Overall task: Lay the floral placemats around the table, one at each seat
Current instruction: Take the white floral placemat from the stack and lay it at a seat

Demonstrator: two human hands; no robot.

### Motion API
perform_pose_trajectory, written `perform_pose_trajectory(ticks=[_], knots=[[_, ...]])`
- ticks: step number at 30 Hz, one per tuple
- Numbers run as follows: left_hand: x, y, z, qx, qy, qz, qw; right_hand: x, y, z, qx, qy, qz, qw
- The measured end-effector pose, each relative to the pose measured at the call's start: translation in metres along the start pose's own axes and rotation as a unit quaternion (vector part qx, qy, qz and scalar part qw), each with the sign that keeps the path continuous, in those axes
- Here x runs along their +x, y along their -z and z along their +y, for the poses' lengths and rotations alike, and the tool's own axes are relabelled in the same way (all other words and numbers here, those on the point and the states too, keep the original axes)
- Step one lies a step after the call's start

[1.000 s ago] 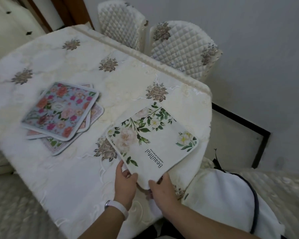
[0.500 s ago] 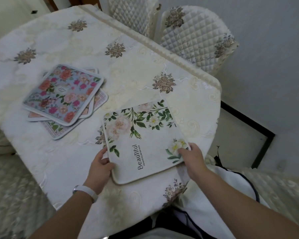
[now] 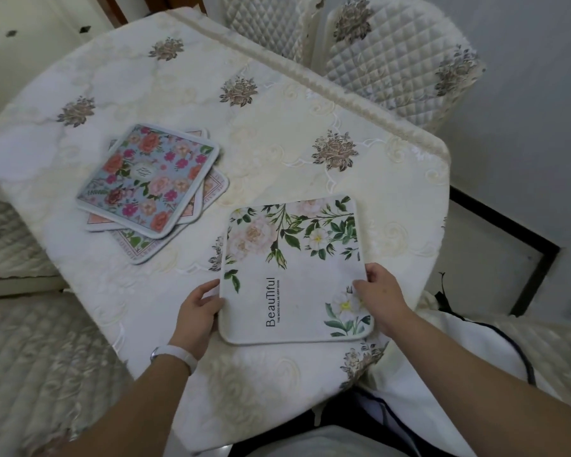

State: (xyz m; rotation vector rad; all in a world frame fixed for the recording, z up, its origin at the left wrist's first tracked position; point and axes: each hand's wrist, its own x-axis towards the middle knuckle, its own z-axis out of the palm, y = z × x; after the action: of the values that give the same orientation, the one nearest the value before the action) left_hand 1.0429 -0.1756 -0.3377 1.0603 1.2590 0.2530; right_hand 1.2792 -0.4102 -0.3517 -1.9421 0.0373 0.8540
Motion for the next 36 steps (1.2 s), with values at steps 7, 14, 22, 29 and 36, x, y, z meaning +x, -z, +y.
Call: perform_pose_trajectory(ticks=[7,14,22,29,36], knots=[[-0.012,-0.030,-0.018,-0.053,0.004,0.010,0.999,-0.013,0.007,0.005,0.064,0.007,0.086,0.994],[0.010,-0.078,0.001,0.040,-0.049,-0.034,0.997,-0.029,0.034,0.028,0.107,-0.022,0.153,0.982],[0.012,-0.093,0.005,0.135,-0.101,-0.031,0.985,-0.049,0.039,0.058,0.105,-0.044,0.155,0.981],[0.008,-0.083,0.007,0.375,-0.233,-0.100,0.892,-0.056,0.048,0.065,-0.020,-0.012,0.081,0.996],[0.011,-0.074,0.007,0.521,-0.275,-0.147,0.795,-0.080,0.047,0.074,-0.211,0.037,0.029,0.976]])
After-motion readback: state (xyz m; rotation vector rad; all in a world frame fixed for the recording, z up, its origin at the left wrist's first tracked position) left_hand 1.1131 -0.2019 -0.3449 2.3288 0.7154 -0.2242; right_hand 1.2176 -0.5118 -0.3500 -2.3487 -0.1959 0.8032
